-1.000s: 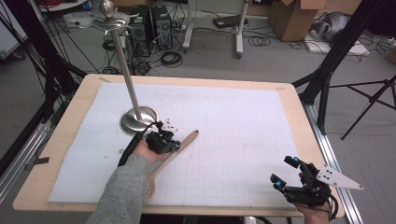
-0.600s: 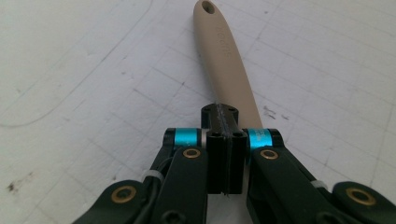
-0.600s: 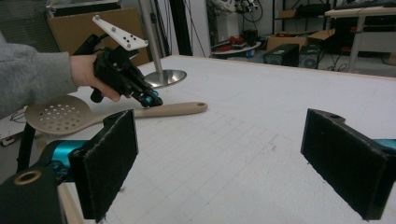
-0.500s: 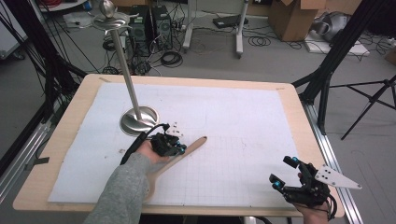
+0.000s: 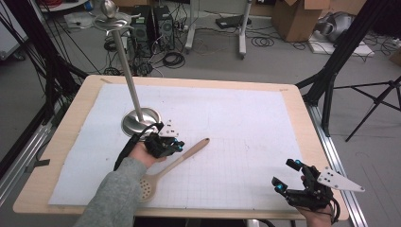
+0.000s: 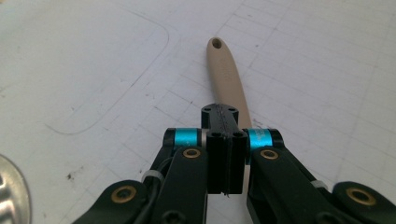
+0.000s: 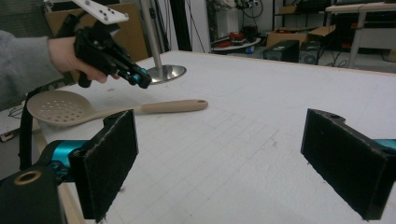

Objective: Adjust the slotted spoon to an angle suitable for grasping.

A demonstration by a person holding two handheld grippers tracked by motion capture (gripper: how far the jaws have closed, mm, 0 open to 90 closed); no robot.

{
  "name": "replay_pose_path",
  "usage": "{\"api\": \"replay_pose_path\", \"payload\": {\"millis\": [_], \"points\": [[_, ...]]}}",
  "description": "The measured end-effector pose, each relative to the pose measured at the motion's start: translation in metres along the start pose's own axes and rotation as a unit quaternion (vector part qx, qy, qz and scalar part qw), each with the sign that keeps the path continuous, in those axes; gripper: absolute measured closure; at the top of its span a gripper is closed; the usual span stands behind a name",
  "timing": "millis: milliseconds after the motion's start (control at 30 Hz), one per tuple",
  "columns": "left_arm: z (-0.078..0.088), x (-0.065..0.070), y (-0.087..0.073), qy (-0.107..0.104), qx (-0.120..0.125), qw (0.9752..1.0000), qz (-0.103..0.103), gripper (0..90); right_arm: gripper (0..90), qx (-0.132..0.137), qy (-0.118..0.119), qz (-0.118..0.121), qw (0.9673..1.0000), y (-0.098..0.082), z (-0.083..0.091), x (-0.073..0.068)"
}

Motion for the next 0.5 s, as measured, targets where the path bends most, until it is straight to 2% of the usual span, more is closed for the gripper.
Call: {"api": "replay_pose_path", "payload": {"millis": [33, 200, 333, 500], "points": [[0.003, 0.004, 0.002, -0.005, 0.0, 1.0, -0.002, 89.5, 9.9, -0.002, 0.001, -0.003, 1.0, 0.0, 0.0, -0.001], [0.014, 0.021, -0.002, -0.021, -0.036, 0.9991, -0.009, 89.5, 10.0, 0.0, 0.002, 0.002, 1.0, 0.001, -0.001, -0.001], [0.019, 0.025, -0.01, -0.023, -0.063, 0.9977, -0.012, 89.6, 9.9, -0.004, 0.004, 0.0, 1.0, 0.0, -0.003, -0.002], [0.017, 0.03, -0.021, -0.026, -0.09, 0.9955, -0.012, 89.5, 10.0, -0.008, 0.008, 0.002, 0.9999, -0.001, -0.006, -0.002]]}}
Point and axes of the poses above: each handheld gripper's, and its own axes: z roughly backward along the jaws, y roughly out of its top, x roughly to its right, the point moved 1 cm from there along -z, roughly forward along the jaws, and after that the axes turned 9 degrees about x, right-handed, at the moved point
